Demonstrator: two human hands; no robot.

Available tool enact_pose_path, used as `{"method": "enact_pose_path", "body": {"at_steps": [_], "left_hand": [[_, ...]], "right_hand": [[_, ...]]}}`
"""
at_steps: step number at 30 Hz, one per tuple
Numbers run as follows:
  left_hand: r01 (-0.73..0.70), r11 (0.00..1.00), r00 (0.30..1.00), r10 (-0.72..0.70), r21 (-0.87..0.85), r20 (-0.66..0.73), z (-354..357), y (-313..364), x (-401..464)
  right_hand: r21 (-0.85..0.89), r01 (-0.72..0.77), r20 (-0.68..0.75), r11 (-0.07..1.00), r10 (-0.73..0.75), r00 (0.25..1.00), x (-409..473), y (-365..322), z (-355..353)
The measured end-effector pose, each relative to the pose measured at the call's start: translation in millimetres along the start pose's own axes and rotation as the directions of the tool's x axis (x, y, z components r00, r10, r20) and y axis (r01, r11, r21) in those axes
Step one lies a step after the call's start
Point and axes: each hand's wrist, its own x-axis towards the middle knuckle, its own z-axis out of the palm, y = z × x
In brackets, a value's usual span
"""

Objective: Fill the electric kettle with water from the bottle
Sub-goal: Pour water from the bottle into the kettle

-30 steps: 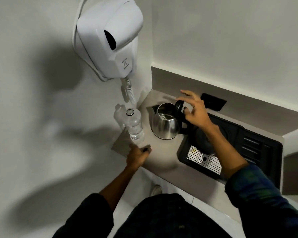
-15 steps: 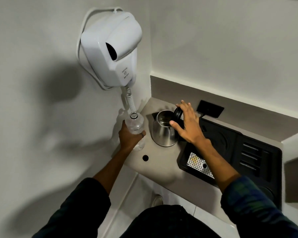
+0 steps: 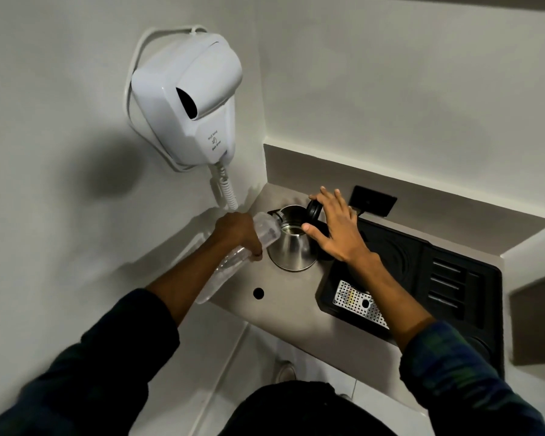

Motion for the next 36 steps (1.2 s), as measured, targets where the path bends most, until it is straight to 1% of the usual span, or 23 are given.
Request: {"method": "enact_pose_path", "body": {"at_steps": [4,7,10,12,14,17,26,36], "left_hand": [[0.023,0.989,1.000,-0.026,0.145,0.015,-15.1,11.1,-2.4],[0.030,0.969,1.000,-0.029,0.246,-0.008,-23.5,16.2,-4.6],[0.025,0.956,1.000,-0.023,0.292,-0.011,-27.4,19.7,-4.8],[0.026,0.949,1.000,-0.027,0.315,0.000,-28.4,23.2,-4.3],[0.026,0.946,0.999,-0.036,0.324,0.024,-27.6,26.9,-3.1],[0.025,0.944,0.999,-0.036,0.330,0.027,-27.0,30.2,-1.3],[0.020,0.935,0.999,-0.034,0.354,0.033,-27.8,28.9,2.3],[-0.022,0.968,0.999,0.030,0.250,-0.029,-16.9,12.3,7.3]], "right_hand": [[-0.013,0.003,0.005,1.000,-0.003,1.000,0.5,2.0,0.4],[-0.025,0.006,0.003,1.000,-0.006,1.000,1.9,3.8,1.5],[-0.052,0.017,-0.016,0.998,-0.018,1.000,1.4,5.1,3.6],[-0.109,0.028,-0.039,0.994,-0.032,0.999,1.3,6.7,4.6],[-0.169,0.033,-0.054,0.985,-0.043,0.998,1.9,8.0,4.8],[-0.194,0.038,-0.057,0.980,-0.050,0.997,3.1,8.5,4.5],[-0.155,0.035,-0.049,0.987,-0.043,0.998,3.7,7.7,5.7],[-0.121,0.032,-0.053,0.992,-0.038,0.998,2.9,6.4,6.5]]}}
